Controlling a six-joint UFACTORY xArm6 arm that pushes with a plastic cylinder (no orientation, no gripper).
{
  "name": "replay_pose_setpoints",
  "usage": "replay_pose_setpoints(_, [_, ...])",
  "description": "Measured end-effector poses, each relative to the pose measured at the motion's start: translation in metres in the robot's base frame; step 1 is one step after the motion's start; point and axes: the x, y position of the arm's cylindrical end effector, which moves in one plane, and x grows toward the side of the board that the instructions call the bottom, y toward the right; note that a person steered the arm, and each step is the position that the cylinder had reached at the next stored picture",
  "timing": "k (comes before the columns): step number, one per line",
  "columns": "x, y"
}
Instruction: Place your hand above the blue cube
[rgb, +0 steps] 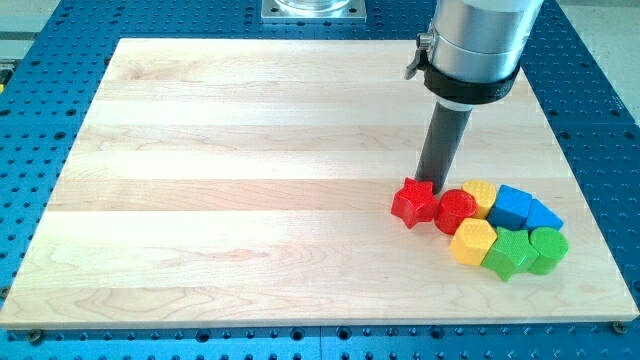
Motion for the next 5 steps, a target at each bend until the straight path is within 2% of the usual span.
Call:
replay_pose_setpoints(3, [-0.002, -0.003])
replay_pose_setpoints(4, [-0.016, 0.049])
replay_pose_setpoints(5, [0.018, 0.118])
